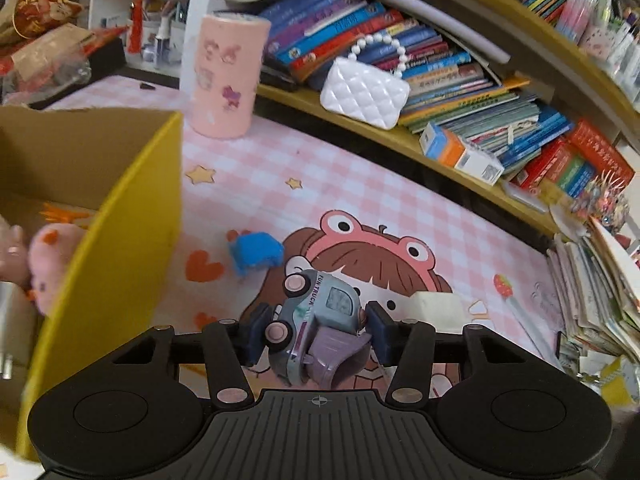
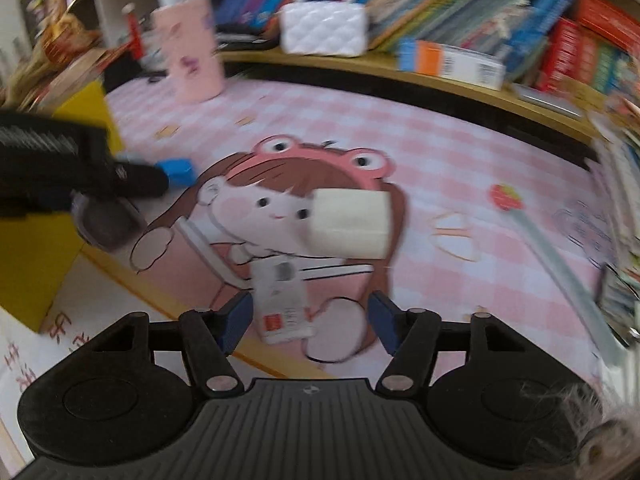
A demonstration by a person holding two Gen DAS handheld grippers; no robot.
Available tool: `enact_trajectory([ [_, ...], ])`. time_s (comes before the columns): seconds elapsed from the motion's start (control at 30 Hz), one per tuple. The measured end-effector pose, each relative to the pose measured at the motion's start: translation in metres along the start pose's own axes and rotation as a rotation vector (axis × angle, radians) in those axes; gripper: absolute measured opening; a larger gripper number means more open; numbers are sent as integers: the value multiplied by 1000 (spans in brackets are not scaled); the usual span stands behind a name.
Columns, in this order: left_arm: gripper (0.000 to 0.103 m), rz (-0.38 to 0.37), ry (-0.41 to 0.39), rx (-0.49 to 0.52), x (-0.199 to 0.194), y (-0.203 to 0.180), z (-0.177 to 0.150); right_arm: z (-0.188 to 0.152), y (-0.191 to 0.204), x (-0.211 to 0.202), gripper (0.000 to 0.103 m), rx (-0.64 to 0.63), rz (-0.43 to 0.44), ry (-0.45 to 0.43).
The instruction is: Organize objects
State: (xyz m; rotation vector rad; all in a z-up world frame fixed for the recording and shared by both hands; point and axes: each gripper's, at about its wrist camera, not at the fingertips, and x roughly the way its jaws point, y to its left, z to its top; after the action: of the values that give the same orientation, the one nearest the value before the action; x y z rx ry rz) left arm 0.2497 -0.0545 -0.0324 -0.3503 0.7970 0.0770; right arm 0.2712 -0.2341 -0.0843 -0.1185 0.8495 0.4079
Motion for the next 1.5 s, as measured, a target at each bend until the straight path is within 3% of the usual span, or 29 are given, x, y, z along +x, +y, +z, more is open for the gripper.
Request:
enact_trajectory([
  [0.17,49,-23,-5,-16,-22,7,-2,2,5,17,47,-19,7,1],
  [0.23,49,-31,-7,-19,-30,9,-4,4,5,17,28,-44,11,-7],
  [0.4,49,-40,-17,-18,-49,14,-11,4,8,10,28,-63,8,-11],
  [0.7,49,-78,-19,12,-81,23,-30,-1,25,-42,28,22,23,-31],
  [0.93,49,-94,-59,150,-111,24,-54,-15,43,-94,28,95,-9,-75],
  [1.27,49,-98,-80,203,-146,57,-73,-47,102,-135,28,110,-31,-77],
  [1.5,49,-81,-39,156,-161,97,-86,-64,151,-144,28,63,-17,-45],
])
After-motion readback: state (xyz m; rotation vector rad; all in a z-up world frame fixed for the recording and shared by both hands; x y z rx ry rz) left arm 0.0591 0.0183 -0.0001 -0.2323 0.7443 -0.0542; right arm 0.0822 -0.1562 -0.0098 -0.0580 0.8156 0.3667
